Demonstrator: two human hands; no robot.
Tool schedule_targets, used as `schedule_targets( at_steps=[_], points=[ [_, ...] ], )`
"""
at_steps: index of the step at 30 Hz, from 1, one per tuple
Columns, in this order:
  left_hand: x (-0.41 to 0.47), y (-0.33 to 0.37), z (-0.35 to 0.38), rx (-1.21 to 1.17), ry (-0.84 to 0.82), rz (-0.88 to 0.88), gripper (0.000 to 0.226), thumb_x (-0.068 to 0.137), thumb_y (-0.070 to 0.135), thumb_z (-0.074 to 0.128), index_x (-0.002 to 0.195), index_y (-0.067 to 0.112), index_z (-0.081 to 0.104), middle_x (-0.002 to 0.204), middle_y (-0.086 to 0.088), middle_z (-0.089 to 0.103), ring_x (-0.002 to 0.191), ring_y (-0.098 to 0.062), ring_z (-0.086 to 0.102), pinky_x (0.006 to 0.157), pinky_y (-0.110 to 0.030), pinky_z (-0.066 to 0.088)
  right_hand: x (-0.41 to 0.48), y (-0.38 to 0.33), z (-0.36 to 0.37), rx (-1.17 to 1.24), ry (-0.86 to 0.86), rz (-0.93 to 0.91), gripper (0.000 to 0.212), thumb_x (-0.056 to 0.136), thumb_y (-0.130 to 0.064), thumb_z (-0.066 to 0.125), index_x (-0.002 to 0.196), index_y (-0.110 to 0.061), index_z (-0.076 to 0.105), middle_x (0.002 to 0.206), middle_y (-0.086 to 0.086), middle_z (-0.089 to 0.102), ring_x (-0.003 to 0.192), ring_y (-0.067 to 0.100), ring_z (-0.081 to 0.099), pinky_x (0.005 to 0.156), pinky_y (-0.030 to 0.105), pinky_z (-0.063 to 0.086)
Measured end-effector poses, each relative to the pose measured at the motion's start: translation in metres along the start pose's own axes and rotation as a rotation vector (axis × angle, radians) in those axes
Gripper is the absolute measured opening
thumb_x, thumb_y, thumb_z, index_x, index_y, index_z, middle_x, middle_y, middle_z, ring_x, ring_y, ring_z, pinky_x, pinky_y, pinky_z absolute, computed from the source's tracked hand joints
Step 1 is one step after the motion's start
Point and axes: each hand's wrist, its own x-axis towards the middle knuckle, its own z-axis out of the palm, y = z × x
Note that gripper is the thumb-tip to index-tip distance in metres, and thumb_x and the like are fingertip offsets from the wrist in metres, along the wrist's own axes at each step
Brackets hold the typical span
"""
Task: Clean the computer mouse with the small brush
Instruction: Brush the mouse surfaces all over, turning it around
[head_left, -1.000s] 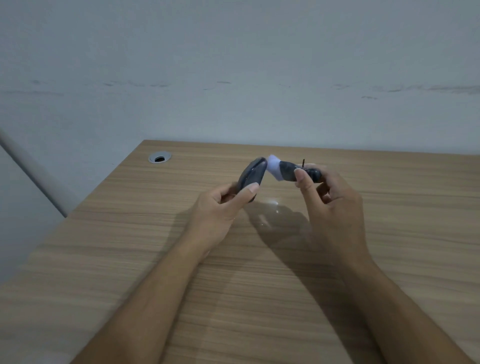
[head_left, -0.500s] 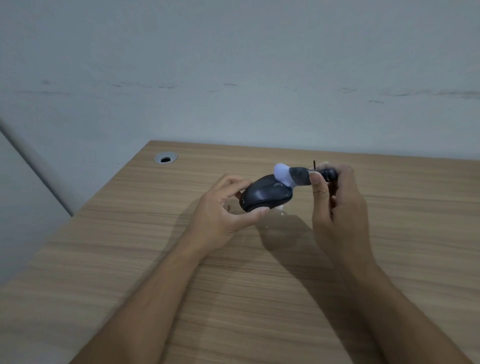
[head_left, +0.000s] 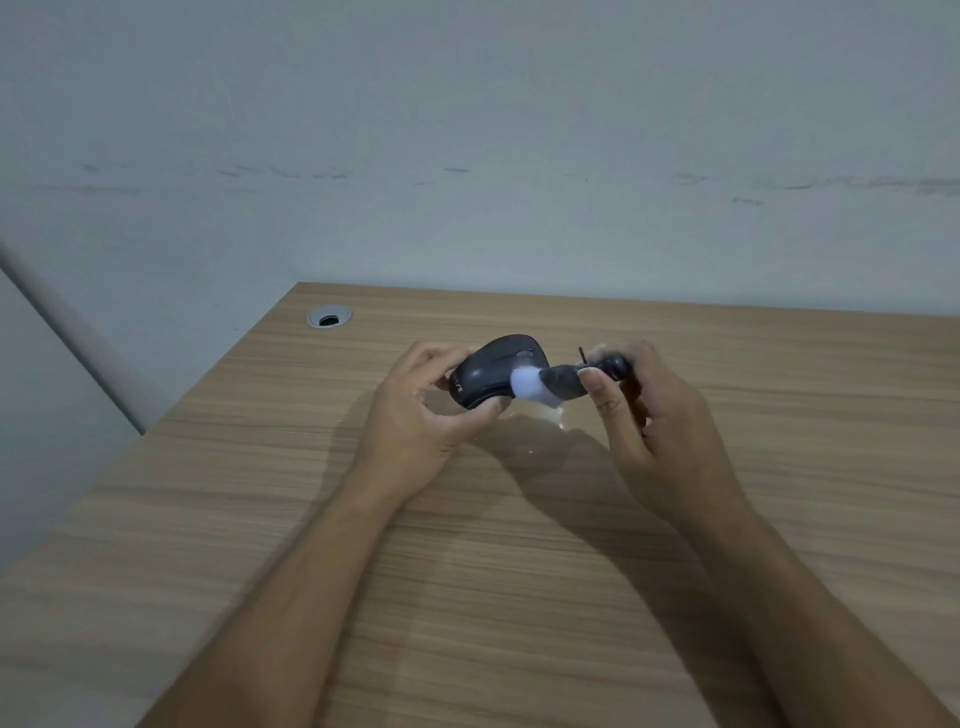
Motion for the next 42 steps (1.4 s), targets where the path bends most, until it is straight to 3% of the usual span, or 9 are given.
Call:
schedule_targets(
  at_steps=[3,10,14,20,26,30,34,38,42],
  points=[
    [0.002,-0.003,0.000,0.064,0.009,0.045,0.050,0.081,0.025,0.098,0.117,0.051,0.074,0.113,0.022,0.065,0.107,-0.010,0.064,0.095,-0.017,0.046,0.001,0.000,0.000,-0.040,0.032,-0.013,0.017,0.109,-0.031,0.062,0.111,-0.016,0.068,0.080,-0.002,0.062,0.060,0.022,0.052,0.058,0.026,0.042],
    [0.002,-0.009,0.004,0.124,-0.056,0.120,0.055,0.080,0.029,0.098,0.132,0.032,0.080,0.123,0.017,0.067,0.121,-0.023,0.065,0.109,-0.047,0.054,0.004,0.005,0.000,-0.153,0.095,-0.026,0.012,0.107,-0.024,0.071,0.117,-0.019,0.075,0.101,-0.013,0.066,0.067,0.006,0.054,0.067,0.017,0.041],
    [0.000,-0.006,0.003,0.149,-0.087,0.127,0.057,0.081,0.029,0.098,0.134,0.037,0.079,0.124,0.019,0.067,0.126,-0.020,0.063,0.113,-0.040,0.051,0.005,0.008,-0.001,-0.128,0.103,0.003,0.013,0.107,-0.024,0.071,0.119,-0.020,0.075,0.105,-0.014,0.066,0.065,0.017,0.055,0.067,0.020,0.044],
    [0.001,-0.009,0.000,0.193,-0.040,0.123,0.056,0.081,0.029,0.098,0.134,0.038,0.080,0.125,0.020,0.069,0.124,-0.017,0.061,0.110,-0.028,0.049,0.001,0.003,-0.004,-0.122,-0.043,-0.043,0.012,0.108,-0.027,0.067,0.108,-0.017,0.071,0.088,-0.019,0.058,0.068,0.010,0.053,0.065,0.012,0.037],
    [0.000,-0.008,0.003,0.215,-0.055,0.152,0.058,0.080,0.029,0.098,0.135,0.038,0.079,0.126,0.022,0.069,0.127,-0.015,0.059,0.108,-0.010,0.038,0.004,0.012,-0.003,-0.142,0.078,0.027,0.011,0.106,-0.027,0.073,0.115,-0.021,0.076,0.098,-0.012,0.067,0.067,0.006,0.055,0.066,0.016,0.041],
    [-0.001,-0.006,0.007,0.210,-0.079,0.159,0.061,0.079,0.026,0.098,0.135,0.039,0.078,0.128,0.021,0.070,0.126,-0.013,0.056,0.109,-0.009,0.037,0.004,0.016,-0.006,-0.103,0.163,0.103,0.015,0.107,-0.032,0.070,0.117,-0.022,0.076,0.102,-0.008,0.070,0.065,0.013,0.056,0.067,0.021,0.043],
    [-0.002,-0.006,0.009,0.231,-0.084,0.193,0.063,0.079,0.023,0.098,0.138,0.034,0.078,0.129,0.021,0.071,0.124,-0.014,0.056,0.111,-0.020,0.044,0.003,0.007,0.000,-0.079,0.071,0.023,0.015,0.106,-0.028,0.072,0.118,-0.021,0.076,0.102,-0.010,0.069,0.064,0.019,0.055,0.064,0.018,0.042],
    [-0.001,-0.008,0.007,0.255,-0.059,0.204,0.062,0.078,0.024,0.098,0.136,0.034,0.079,0.128,0.022,0.071,0.122,-0.003,0.052,0.109,-0.013,0.040,0.005,0.014,0.001,-0.102,0.065,0.055,0.012,0.106,-0.031,0.071,0.114,-0.023,0.075,0.097,-0.014,0.066,0.065,0.011,0.054,0.066,0.017,0.040],
    [0.000,-0.008,0.004,0.242,-0.052,0.178,0.058,0.080,0.031,0.096,0.135,0.037,0.079,0.128,0.023,0.070,0.122,-0.011,0.054,0.107,-0.010,0.039,0.004,0.024,-0.004,-0.157,0.096,0.124,0.012,0.106,-0.032,0.071,0.111,-0.022,0.074,0.094,-0.013,0.066,0.065,0.003,0.052,0.066,0.015,0.037]
  ],
)
